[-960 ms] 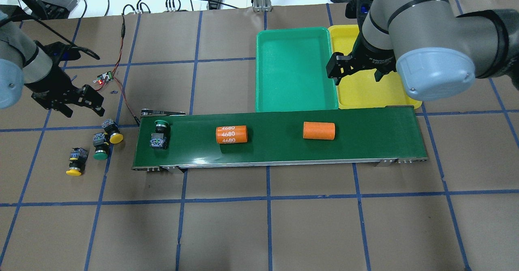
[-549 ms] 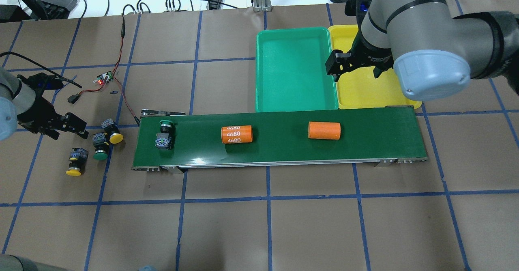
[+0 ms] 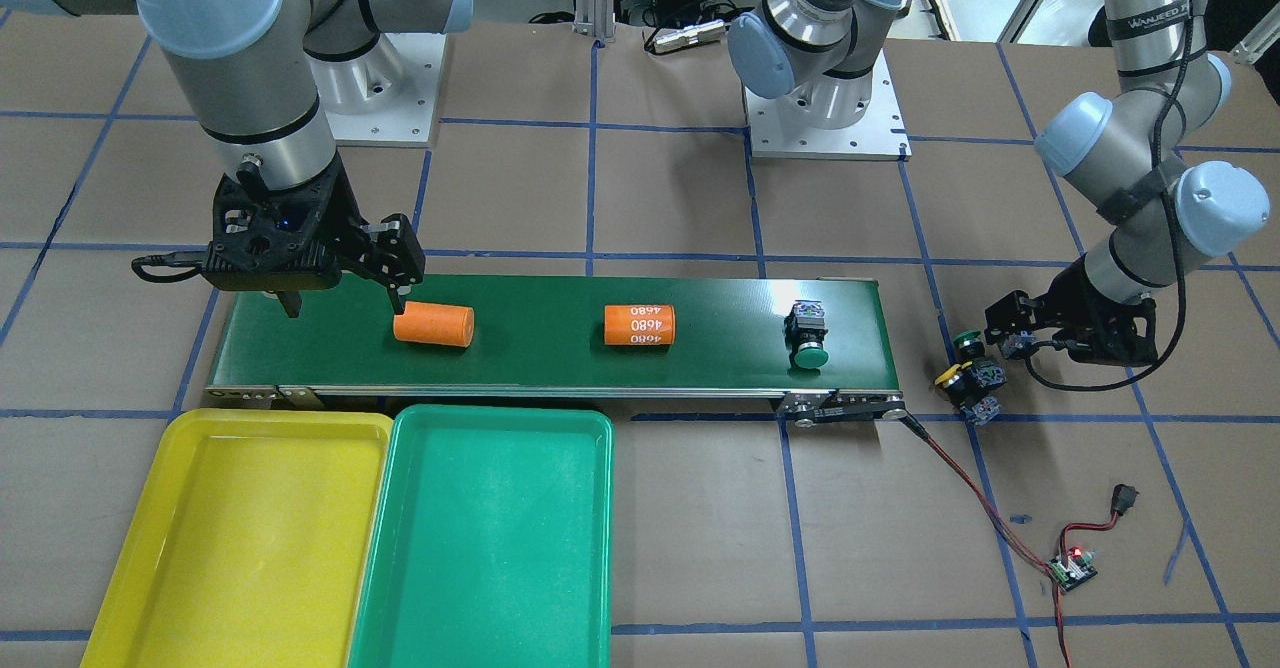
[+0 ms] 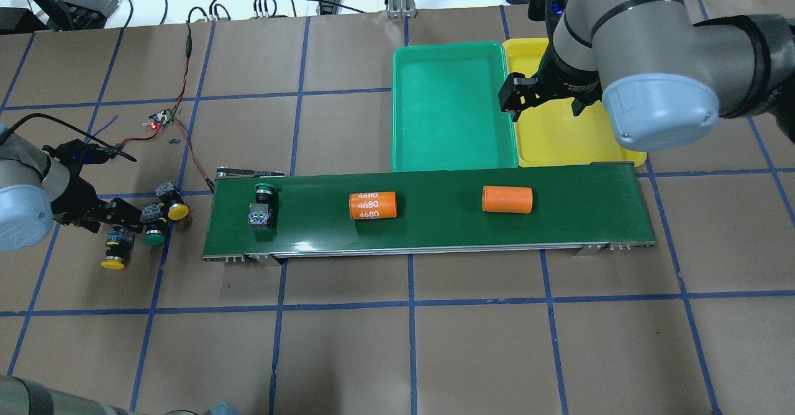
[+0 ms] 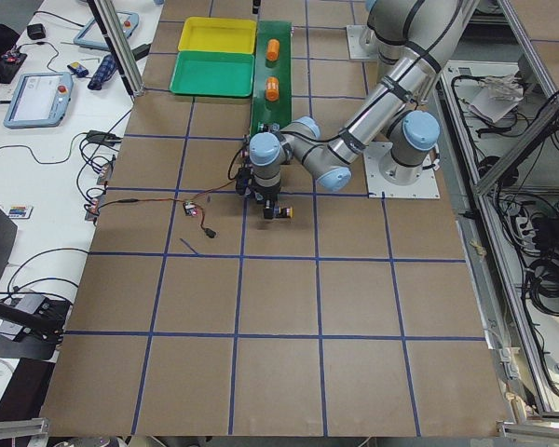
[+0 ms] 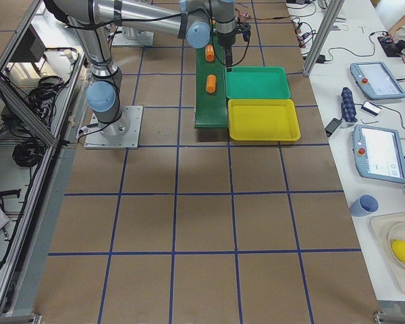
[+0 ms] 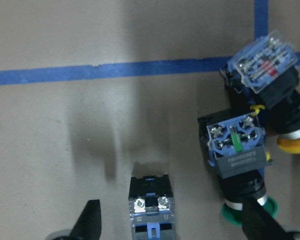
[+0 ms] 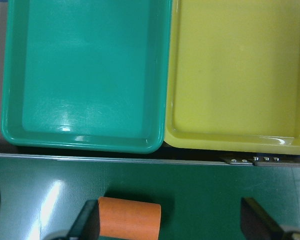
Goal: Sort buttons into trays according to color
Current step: 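Grasp the yellow-capped push button with the left gripper, then place the yellow-capped button on the belt and withdraw the left gripper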
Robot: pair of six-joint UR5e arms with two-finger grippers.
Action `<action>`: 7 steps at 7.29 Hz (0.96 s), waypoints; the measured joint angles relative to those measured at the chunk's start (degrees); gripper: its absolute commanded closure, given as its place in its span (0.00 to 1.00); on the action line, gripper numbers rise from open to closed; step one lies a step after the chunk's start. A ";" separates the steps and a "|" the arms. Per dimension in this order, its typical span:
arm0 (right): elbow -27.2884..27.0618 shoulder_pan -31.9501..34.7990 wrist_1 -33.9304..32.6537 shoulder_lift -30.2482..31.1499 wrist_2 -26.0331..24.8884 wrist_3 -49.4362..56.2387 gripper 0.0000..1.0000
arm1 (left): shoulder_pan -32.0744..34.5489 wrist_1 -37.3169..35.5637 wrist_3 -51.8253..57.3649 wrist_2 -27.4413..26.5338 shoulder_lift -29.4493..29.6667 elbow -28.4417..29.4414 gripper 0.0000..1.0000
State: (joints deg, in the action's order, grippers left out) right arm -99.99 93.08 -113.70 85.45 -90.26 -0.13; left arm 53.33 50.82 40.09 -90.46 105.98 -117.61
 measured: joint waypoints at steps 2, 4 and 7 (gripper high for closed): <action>0.57 0.00 -0.03 0.01 0.05 -0.02 0.00 | -0.86 -0.09 0.29 -0.73 0.91 -0.10 1.00; 2.47 0.00 0.16 -0.65 0.08 -0.04 0.00 | -1.44 0.13 0.33 -0.97 1.23 -0.13 1.00; 3.85 0.11 0.55 -1.11 0.20 -0.59 0.00 | 0.10 5.69 -0.91 -0.34 -1.55 2.23 1.00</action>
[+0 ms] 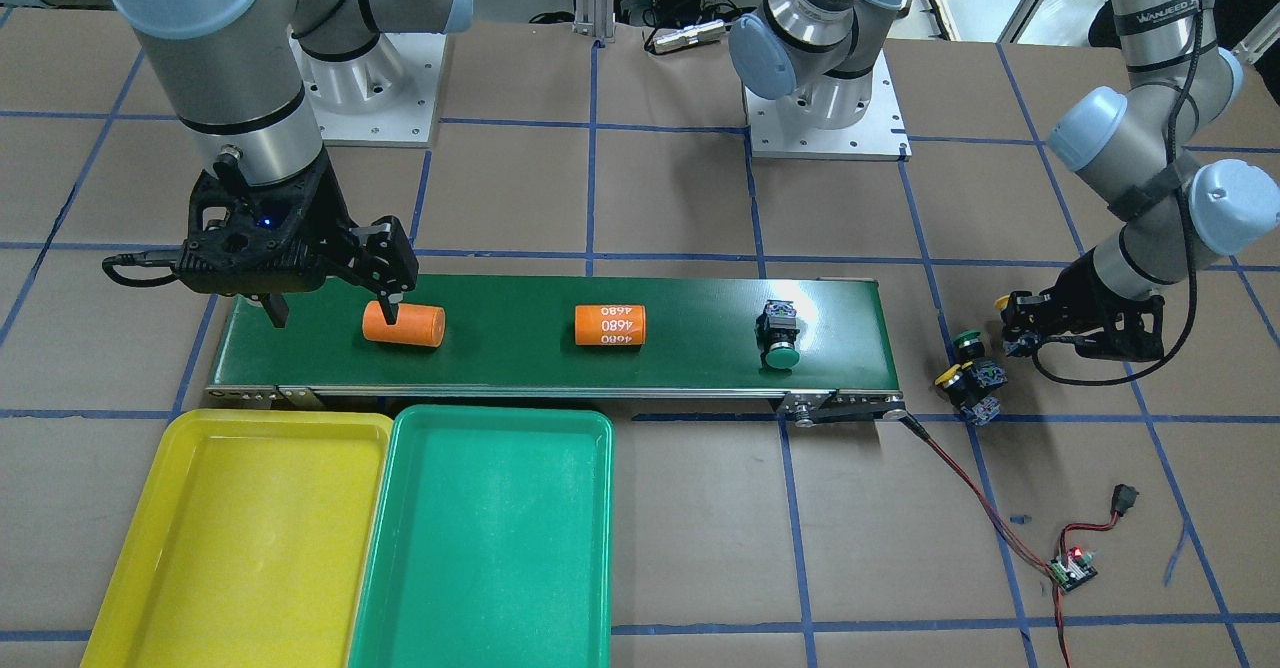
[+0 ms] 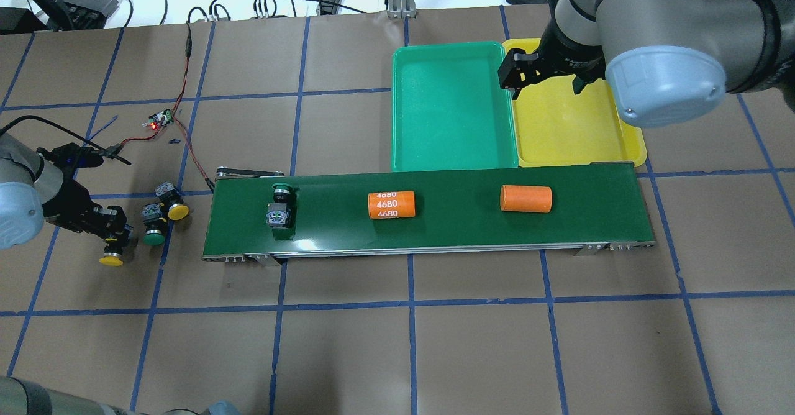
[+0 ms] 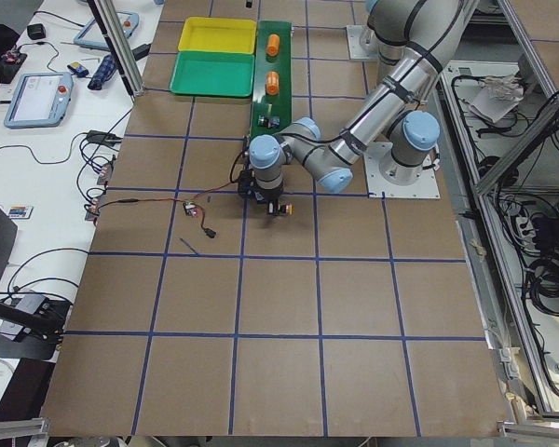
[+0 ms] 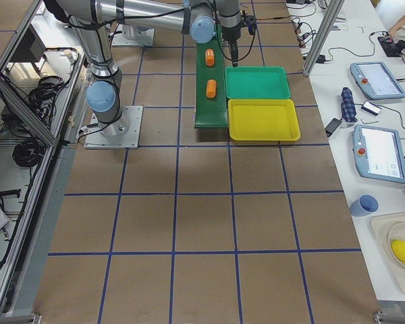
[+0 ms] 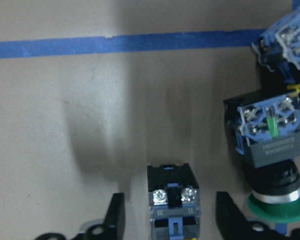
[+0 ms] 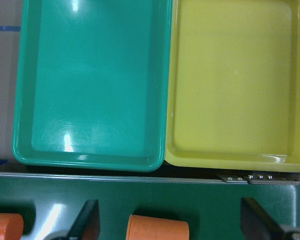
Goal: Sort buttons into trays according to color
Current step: 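Place the yellow-capped button on the belt and withdraw the left gripper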
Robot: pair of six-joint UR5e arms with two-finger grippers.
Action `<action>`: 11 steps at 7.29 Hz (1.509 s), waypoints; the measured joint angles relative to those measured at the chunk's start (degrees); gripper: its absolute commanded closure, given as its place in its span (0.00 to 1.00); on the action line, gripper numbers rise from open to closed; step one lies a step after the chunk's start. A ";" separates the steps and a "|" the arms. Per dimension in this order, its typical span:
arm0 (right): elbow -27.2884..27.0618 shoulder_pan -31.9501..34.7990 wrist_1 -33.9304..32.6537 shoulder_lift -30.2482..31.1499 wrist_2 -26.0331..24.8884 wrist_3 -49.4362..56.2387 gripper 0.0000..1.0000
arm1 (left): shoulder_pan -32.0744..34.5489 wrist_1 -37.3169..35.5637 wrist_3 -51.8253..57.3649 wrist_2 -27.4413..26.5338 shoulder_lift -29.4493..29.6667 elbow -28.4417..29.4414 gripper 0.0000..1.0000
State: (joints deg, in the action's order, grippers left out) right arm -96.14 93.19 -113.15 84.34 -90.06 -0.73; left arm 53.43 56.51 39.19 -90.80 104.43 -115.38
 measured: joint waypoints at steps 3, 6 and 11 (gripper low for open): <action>-0.32 0.28 0.11 0.03 0.43 -0.45 0.00 | 10.22 15.08 -13.93 1.90 -4.52 9.54 1.00; -0.37 0.32 0.14 0.04 0.65 -2.02 0.00 | 18.01 19.09 -22.68 7.43 -5.15 10.76 1.00; -0.18 0.67 0.30 -0.20 0.66 -2.52 0.00 | 20.92 17.49 -22.76 8.55 -4.14 6.42 1.00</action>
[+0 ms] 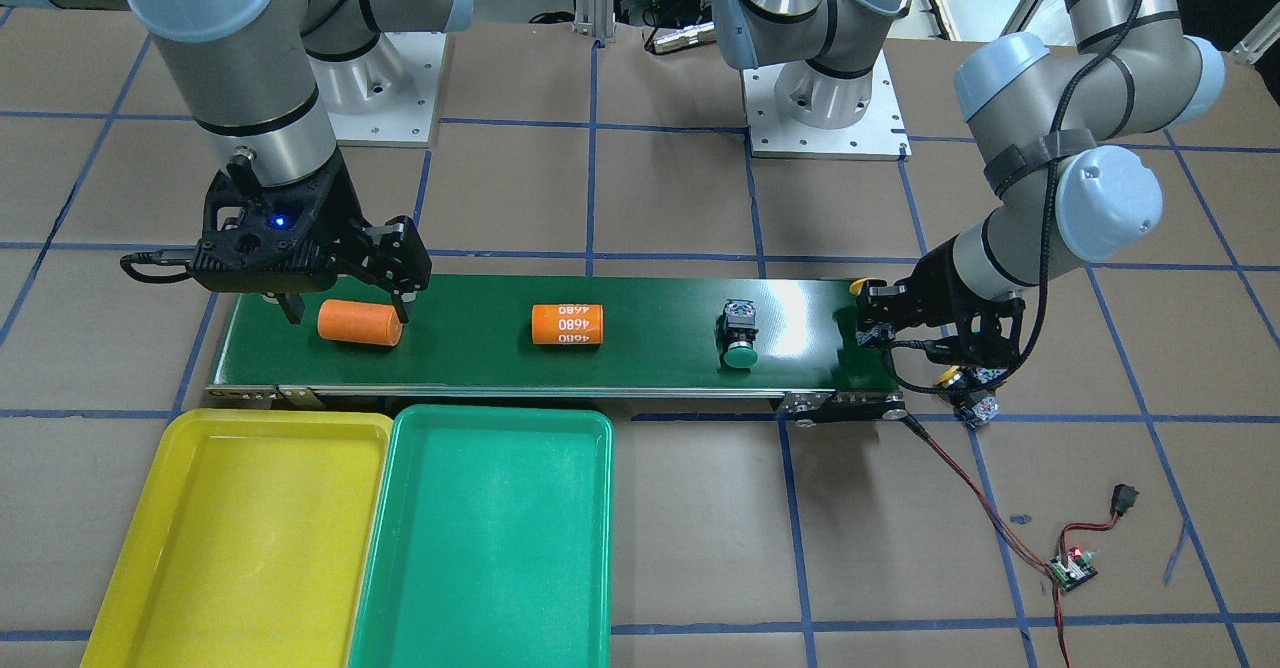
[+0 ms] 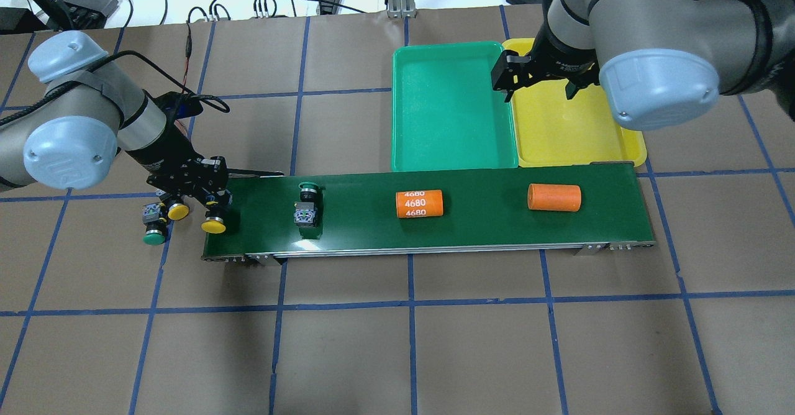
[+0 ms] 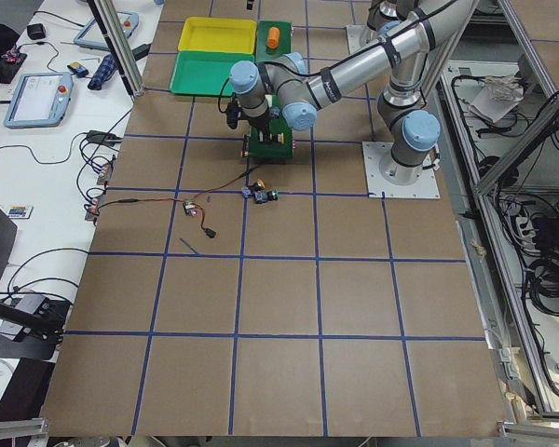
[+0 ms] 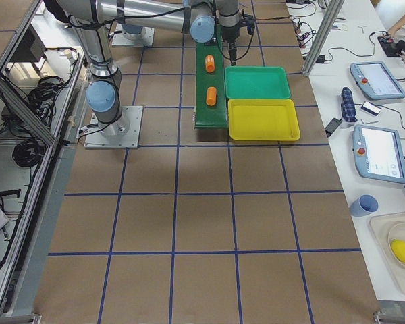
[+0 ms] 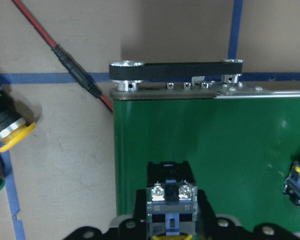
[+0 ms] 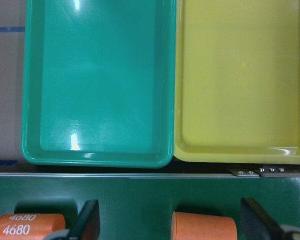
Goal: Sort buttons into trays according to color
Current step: 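Place the yellow-capped button on the belt and withdraw the left gripper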
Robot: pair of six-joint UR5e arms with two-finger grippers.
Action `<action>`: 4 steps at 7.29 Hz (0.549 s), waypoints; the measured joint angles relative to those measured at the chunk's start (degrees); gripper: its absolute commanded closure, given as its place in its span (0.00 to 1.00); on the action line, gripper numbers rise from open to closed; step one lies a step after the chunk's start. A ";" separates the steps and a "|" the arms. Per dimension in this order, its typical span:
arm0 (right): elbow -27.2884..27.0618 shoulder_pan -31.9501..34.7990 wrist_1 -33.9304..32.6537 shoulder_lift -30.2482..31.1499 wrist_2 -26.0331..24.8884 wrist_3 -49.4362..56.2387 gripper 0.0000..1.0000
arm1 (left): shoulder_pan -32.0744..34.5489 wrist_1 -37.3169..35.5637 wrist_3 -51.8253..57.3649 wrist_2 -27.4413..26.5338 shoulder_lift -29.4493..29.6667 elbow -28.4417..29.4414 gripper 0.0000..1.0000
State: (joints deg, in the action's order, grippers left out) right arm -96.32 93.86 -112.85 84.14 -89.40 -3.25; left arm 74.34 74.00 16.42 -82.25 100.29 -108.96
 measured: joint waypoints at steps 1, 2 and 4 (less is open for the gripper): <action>0.04 0.05 -0.01 -0.12 -0.04 0.00 0.00 | 0.03 -0.36 -0.03 0.04 0.16 -0.05 0.78; 0.06 0.10 -0.05 -0.16 -0.06 0.00 0.00 | 0.03 -0.86 -0.08 0.09 0.42 -0.05 0.58; 0.07 0.16 -0.05 -0.20 -0.07 -0.01 0.00 | 0.07 -2.07 -0.36 0.15 0.95 -0.03 0.02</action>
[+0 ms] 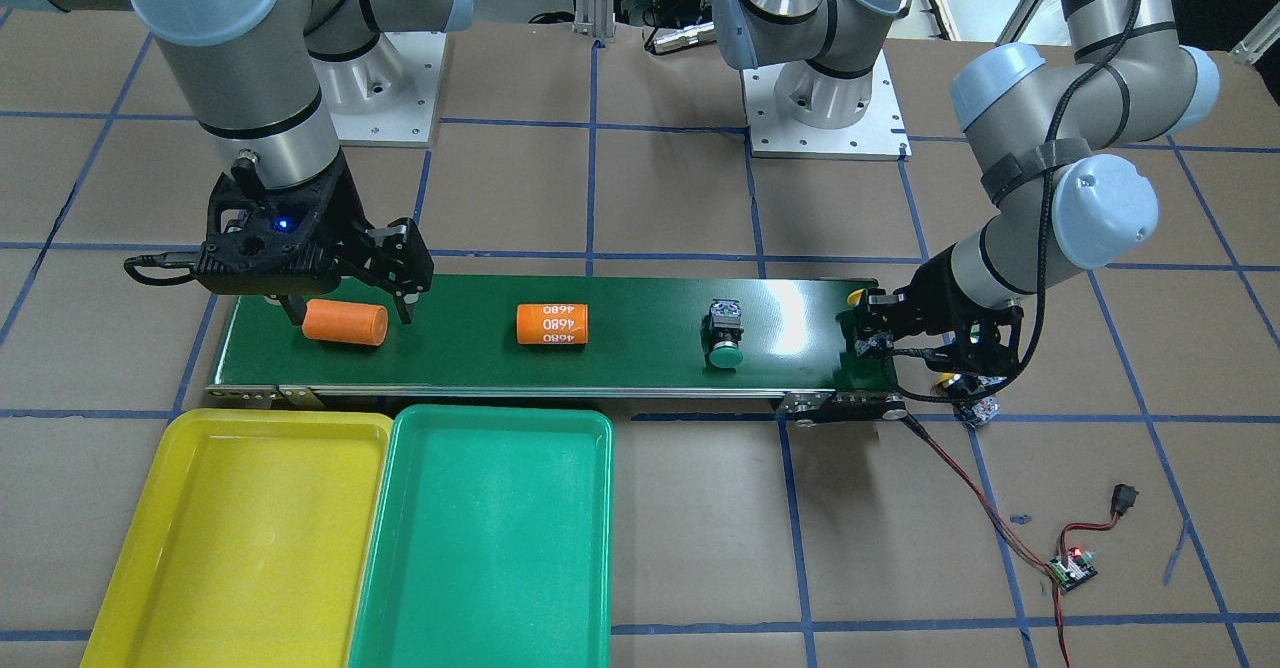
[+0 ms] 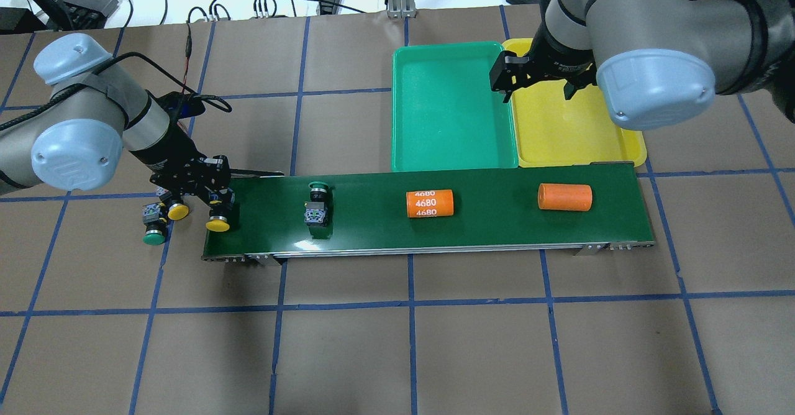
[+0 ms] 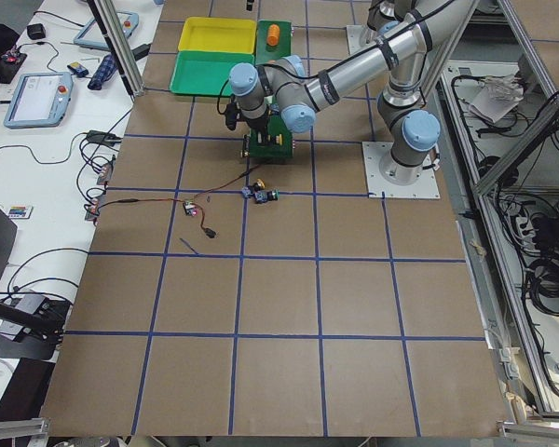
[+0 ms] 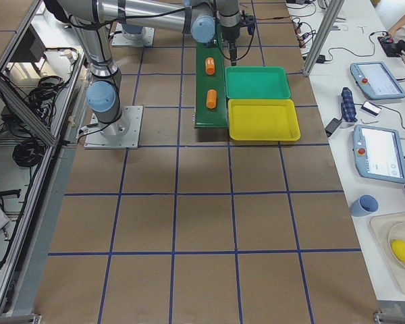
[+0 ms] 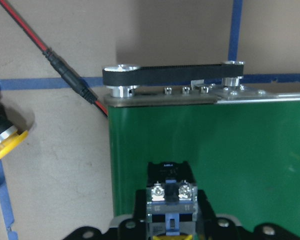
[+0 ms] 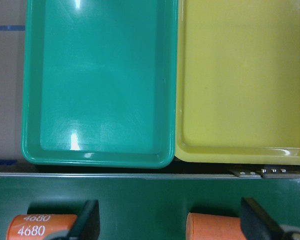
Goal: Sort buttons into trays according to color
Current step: 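Place the yellow-capped button on the belt and withdraw the left gripper, then reach the left gripper to the next button while the right gripper lowers toward the belt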
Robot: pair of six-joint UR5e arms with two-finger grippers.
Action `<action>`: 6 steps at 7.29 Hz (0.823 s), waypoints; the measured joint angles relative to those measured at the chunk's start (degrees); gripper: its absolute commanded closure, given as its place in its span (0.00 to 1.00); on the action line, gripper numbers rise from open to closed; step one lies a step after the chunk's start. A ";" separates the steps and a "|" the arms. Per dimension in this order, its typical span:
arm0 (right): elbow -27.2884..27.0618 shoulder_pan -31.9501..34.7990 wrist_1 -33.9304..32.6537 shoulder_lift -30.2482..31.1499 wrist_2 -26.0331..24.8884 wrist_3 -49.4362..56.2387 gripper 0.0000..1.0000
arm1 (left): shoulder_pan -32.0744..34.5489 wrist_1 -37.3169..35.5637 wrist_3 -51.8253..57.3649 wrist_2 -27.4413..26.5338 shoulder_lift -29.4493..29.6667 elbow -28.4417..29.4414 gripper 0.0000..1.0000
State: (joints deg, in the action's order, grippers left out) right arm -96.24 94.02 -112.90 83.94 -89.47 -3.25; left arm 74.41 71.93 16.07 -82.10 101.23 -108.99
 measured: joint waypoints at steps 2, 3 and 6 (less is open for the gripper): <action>0.00 0.01 -0.03 -0.06 0.00 0.00 0.00 | 0.11 -0.26 -0.34 -0.01 -0.36 0.19 0.00; 0.00 0.02 -0.04 -0.07 0.02 0.00 0.00 | 0.16 -0.12 -0.39 -0.15 -1.29 0.68 0.00; -0.07 0.10 0.01 -0.05 0.06 0.00 0.00 | -1.47 0.48 -0.21 -1.97 -3.37 4.90 0.00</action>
State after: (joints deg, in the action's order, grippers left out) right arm -96.32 94.13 -112.89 83.89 -89.41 -3.25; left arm 72.94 72.41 15.86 -84.07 97.86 -104.09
